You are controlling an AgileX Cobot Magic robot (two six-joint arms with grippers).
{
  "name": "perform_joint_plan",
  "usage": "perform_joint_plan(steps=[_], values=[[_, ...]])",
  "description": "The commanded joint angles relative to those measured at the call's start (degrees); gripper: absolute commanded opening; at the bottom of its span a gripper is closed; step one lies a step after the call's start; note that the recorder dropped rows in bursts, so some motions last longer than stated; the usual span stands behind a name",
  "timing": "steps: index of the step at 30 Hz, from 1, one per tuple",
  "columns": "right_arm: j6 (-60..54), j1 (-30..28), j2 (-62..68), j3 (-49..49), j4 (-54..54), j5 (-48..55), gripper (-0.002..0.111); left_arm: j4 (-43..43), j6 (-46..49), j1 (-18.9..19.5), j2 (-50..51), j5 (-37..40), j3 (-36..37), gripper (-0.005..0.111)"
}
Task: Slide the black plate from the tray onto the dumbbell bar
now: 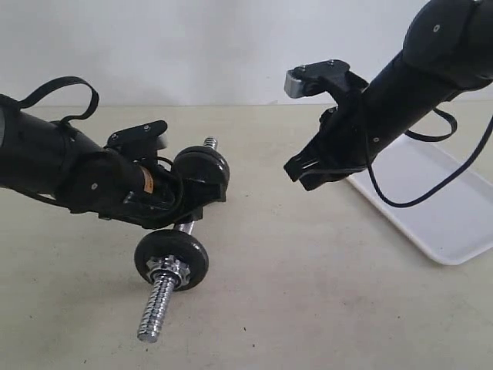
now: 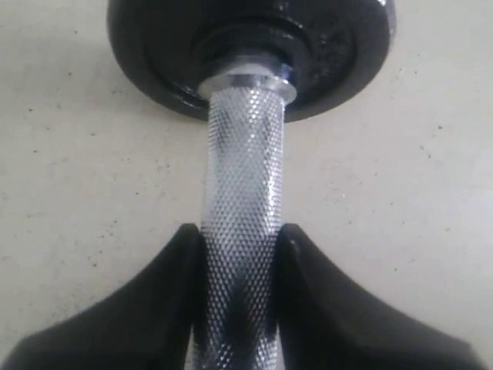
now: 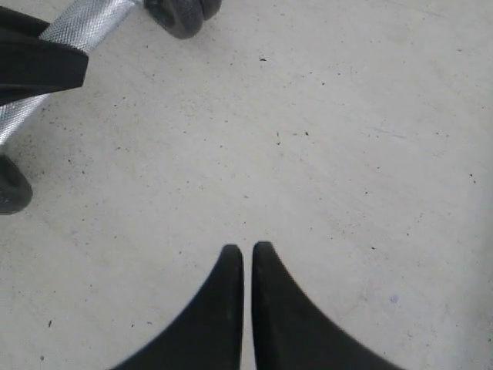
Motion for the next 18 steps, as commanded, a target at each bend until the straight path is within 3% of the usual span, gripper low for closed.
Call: perform_joint_plan(steps=[1,13,18], values=[[-0.08,-0.26,-0.70,0.04,-0.91,0.35,0.000,-0.08,-1.95,0.01,0.22,-18.41,-2.82,0.004],[1.87,-0.26,-2.84,0.04,-4.23,-1.03,0.000,0.31,-4.35,-0.22,1.93,-17.78,-8.36,0.004],[7.01,-0.26,-7.09,0.04,-10.35,-2.78,0.000,0.31,-5.56,-1.34,3.76,-17.79,-10.03,0.004]])
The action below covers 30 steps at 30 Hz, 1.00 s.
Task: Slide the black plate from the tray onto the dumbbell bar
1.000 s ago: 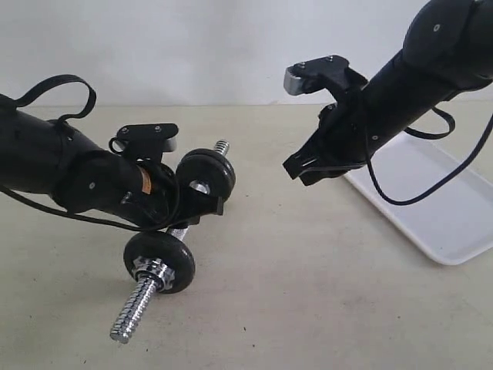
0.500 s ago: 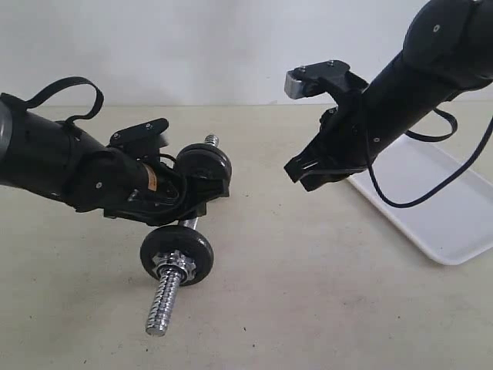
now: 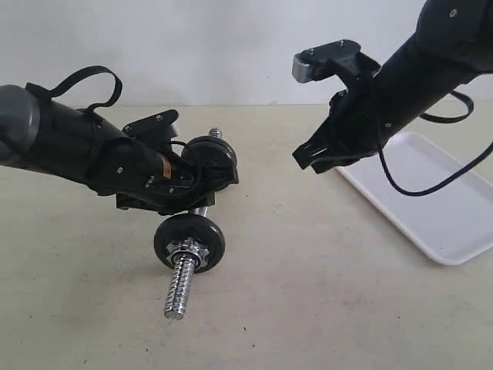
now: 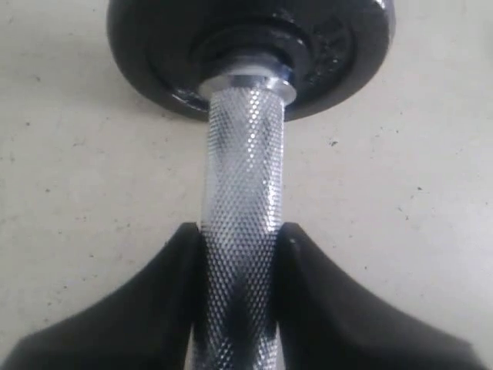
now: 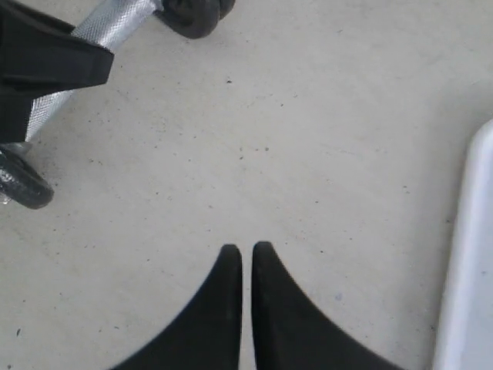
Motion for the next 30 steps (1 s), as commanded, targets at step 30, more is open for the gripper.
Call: perform_joint_plan(steps=[30], values=[[8.17,-0.26,-13.23,0.04,-8.33,4.03,0.000,-2.26,-10.83,-6.81,9.35,-22.38,-17.86,0.004]])
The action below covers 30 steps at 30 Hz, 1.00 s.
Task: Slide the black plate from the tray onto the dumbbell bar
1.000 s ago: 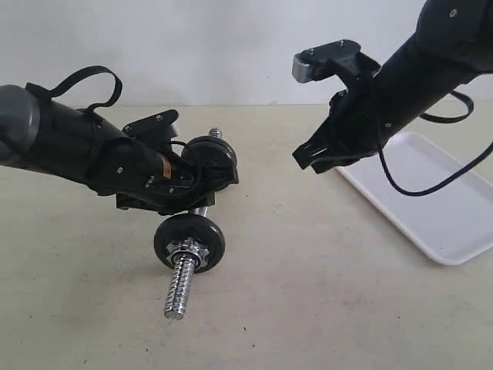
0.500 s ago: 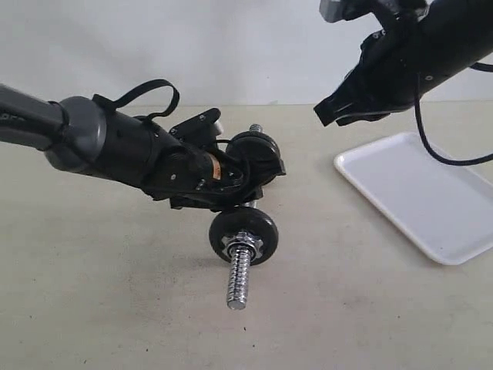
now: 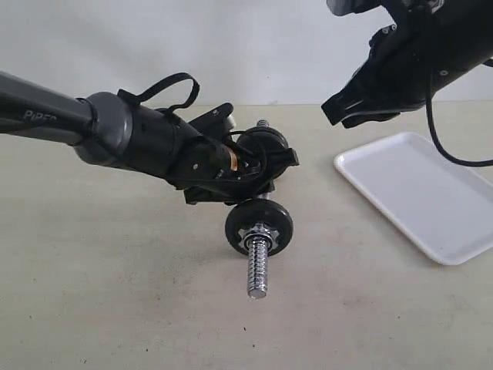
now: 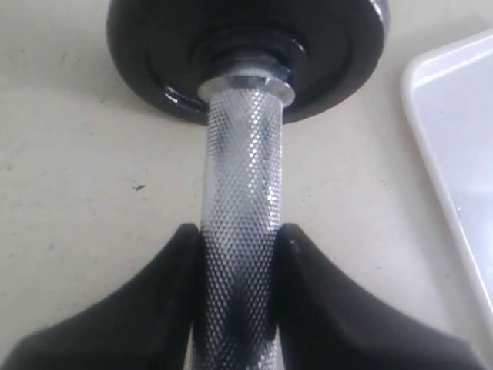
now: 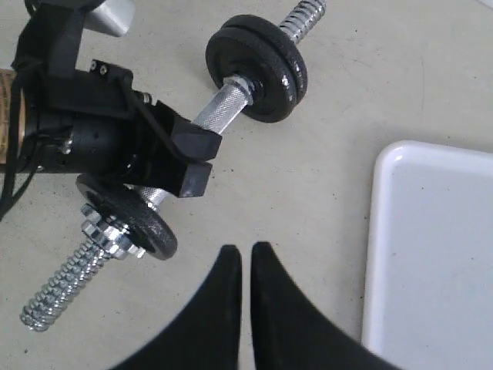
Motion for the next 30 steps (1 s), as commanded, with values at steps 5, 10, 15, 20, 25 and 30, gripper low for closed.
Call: perform_joint_plan(steps=[5,10,15,20,25,30], values=[[0.33,-0.26,-0.71,0.04,-0.14,0.46,0.000,-0.43,-2.68,-0.16,1.49,-22.59,-4.41,0.004],[0.33,-0.26,-0.71,0.04,-0.14,0.46,0.000,-0.43,-2.96,-0.55,3.68,-23.01,-7.58,0.004],[0.08,-0.26,-0.71,0.04,-0.16,0.46,0.000,1.22,-2.96,-1.46,5.55,-22.58,-10.72,0.004],[0.08,-0.26,-0.71,0.04,-0.16,0.23,0.000,2.63,-2.85,-1.46,5.55,-22.34,-10.72,0.004],[-0.19,-0.26,-0.71,0.04,-0.16,0.23,0.000,2.63,-1.38,-1.46,5.55,-21.94,-10.72,0.004],[-0.19,-0.26,-0.71,0.04,-0.16,0.23,0.000,2.63,-1.15,-1.46,5.55,-20.63,-10.72,0.004]])
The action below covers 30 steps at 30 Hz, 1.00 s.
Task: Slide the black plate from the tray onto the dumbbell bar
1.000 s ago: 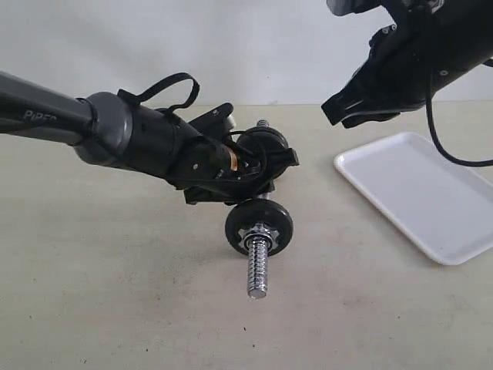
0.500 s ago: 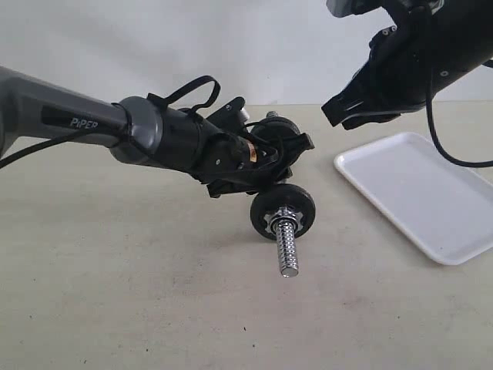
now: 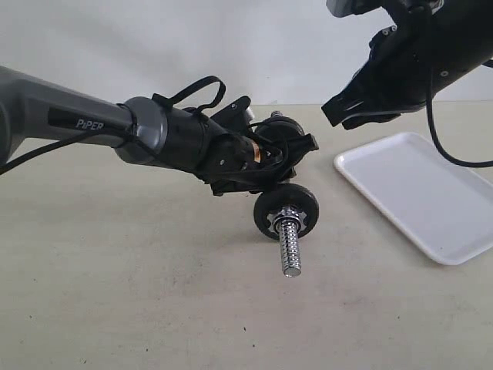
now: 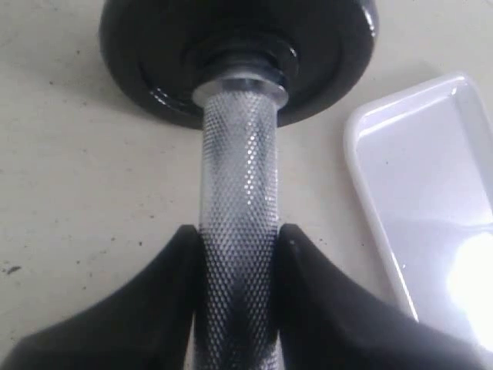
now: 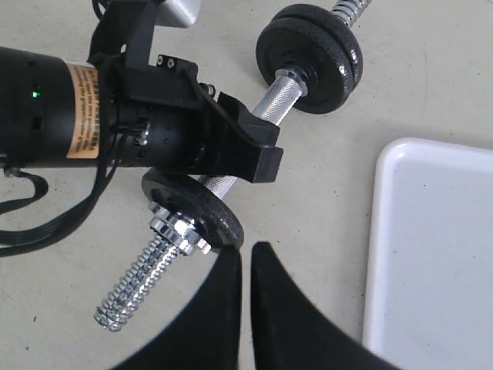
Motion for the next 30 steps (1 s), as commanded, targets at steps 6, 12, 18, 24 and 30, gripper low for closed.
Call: perform_joint_plan(steps=[6,12,18,24,30], values=[[-0.47,-0.26,-0.71,0.04,-0.16,-0.05,0.000,3.50,2.42,-0.50,-1.18,-18.43,-1.23,0.014],[-0.45,-0.26,-0.71,0.04,-0.16,0.05,0.000,3.50,2.42,-0.50,-1.18,-18.43,-1.23,0.037],[-0.61,-0.26,-0.71,0.04,-0.16,0.05,0.000,3.50,2.42,-0.50,-1.18,-17.57,-1.23,0.040],[-0.61,-0.26,-0.71,0.04,-0.16,0.05,0.000,3.50,2.42,-0.50,-1.18,-17.27,-1.23,0.040],[-0.61,-0.26,-0.71,0.04,-0.16,0.05,0.000,3.50,2.42,-0.50,-1.18,-17.27,-1.23,0.040]])
